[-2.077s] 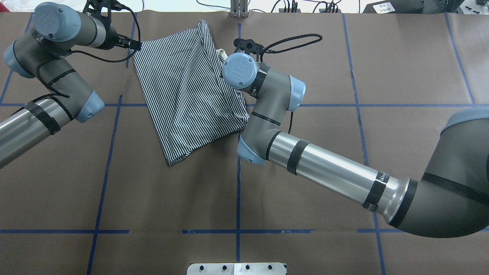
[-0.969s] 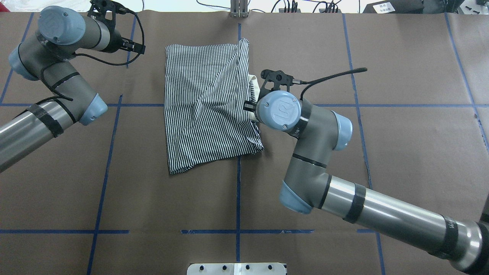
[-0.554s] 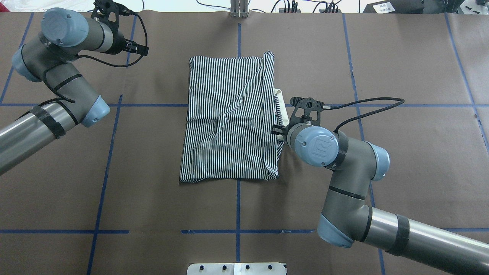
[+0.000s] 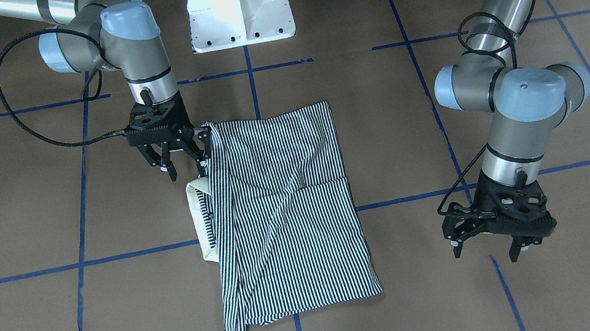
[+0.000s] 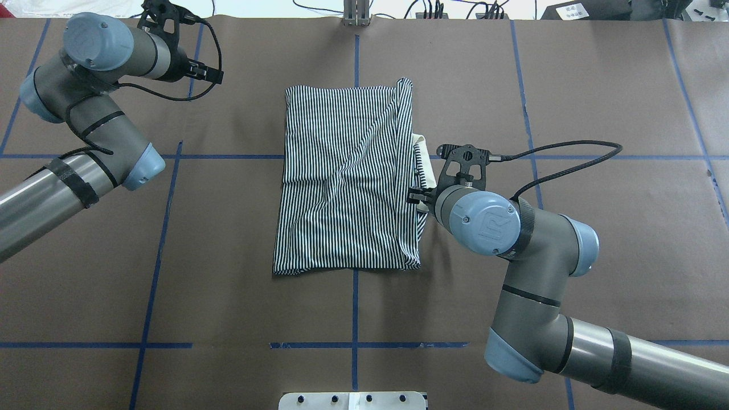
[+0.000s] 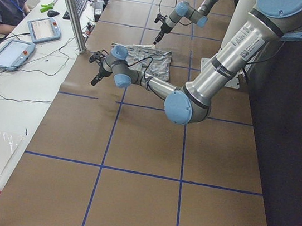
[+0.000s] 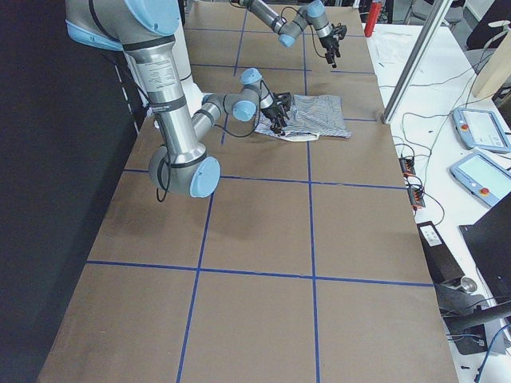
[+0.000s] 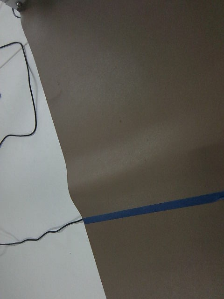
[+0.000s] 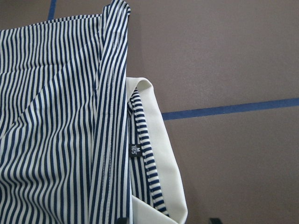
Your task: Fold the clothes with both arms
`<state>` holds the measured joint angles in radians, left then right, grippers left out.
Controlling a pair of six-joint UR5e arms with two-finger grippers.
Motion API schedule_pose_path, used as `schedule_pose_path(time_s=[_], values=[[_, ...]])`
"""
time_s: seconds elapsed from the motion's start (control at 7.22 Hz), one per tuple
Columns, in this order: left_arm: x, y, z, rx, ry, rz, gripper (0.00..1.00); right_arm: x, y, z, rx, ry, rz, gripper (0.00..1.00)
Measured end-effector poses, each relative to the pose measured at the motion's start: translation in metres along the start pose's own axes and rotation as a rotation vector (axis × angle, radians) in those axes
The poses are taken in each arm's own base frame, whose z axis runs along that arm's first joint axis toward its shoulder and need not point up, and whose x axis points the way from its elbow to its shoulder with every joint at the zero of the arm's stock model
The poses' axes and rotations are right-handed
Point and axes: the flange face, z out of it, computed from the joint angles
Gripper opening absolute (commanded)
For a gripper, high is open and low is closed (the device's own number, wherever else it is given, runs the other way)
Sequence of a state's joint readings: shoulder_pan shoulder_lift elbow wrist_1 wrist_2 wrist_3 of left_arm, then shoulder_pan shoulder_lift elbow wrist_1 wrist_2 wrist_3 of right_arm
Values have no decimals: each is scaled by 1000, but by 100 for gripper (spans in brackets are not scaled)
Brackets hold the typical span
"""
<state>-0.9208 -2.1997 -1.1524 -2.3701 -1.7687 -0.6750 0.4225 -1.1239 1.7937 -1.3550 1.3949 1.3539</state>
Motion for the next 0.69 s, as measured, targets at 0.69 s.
schedule_pose_path(time_s=[0.69], values=[[1,-1,-2,3,3,1,100,-41,87,-18,6,35,-416,72]])
